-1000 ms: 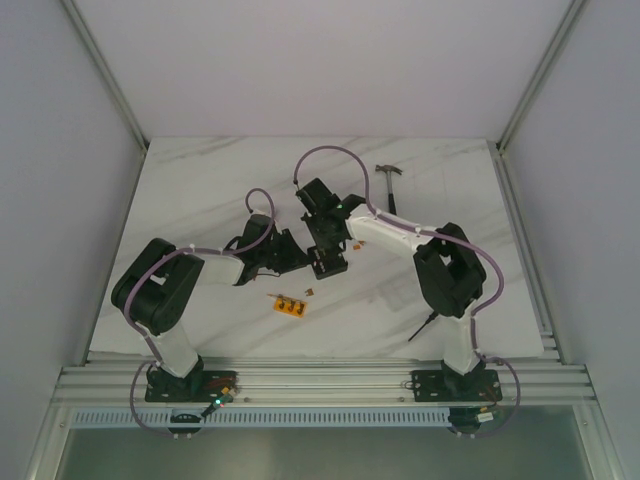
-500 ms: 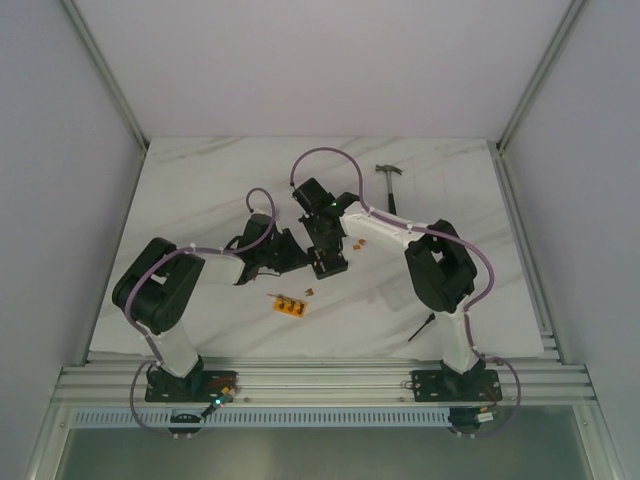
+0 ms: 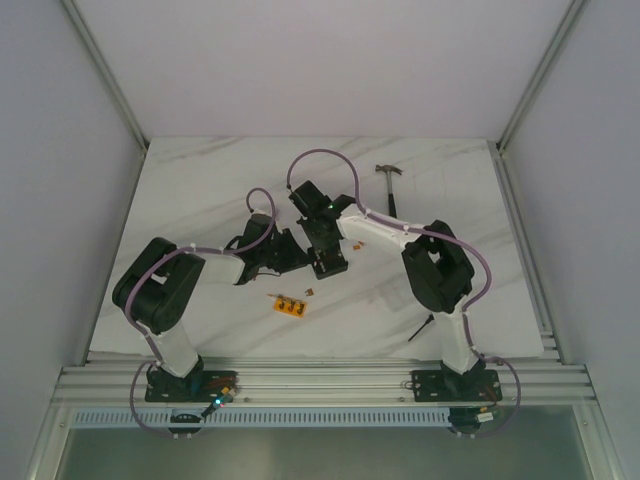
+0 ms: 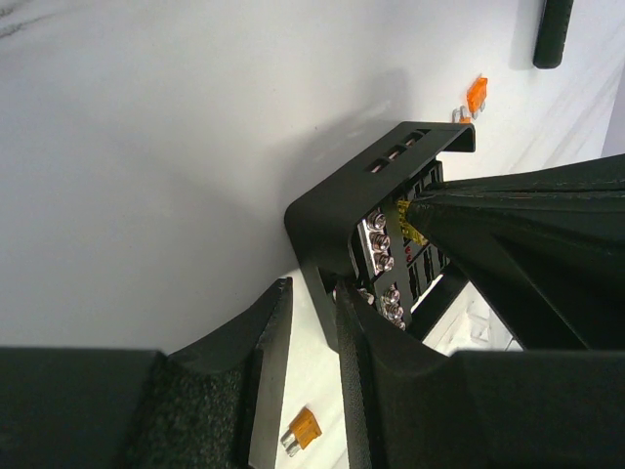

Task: Snap on the fuse box
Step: Install the fuse at the fuse box base.

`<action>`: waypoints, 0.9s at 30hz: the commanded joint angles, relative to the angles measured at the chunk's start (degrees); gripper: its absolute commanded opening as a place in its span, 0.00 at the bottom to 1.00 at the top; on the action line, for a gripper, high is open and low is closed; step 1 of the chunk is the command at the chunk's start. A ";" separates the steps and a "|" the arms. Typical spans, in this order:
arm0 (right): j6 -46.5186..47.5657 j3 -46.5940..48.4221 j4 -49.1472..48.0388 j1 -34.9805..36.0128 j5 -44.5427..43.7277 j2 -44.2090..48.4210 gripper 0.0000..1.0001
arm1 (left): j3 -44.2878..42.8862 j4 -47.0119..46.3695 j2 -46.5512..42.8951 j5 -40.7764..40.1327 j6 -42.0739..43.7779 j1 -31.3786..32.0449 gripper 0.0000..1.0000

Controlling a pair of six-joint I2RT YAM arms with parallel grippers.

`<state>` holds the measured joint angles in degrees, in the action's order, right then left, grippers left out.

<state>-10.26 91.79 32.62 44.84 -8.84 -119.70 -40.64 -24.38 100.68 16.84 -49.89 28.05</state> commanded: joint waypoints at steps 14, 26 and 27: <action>-4.51 -4.77 3.09 4.28 2.16 5.00 0.15 | 4.66 7.24 -3.16 -4.78 3.04 0.25 0.36; -7.23 -5.38 0.87 3.86 -1.75 8.48 0.21 | 4.43 7.22 -3.94 -4.46 3.11 1.03 0.37; -7.45 -5.55 0.73 3.85 -1.91 8.39 0.20 | 4.37 7.23 -3.78 -4.38 3.13 1.10 0.37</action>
<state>-15.77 87.72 33.28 48.80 -9.50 -112.33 -37.52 -22.63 96.36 14.41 -48.71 28.69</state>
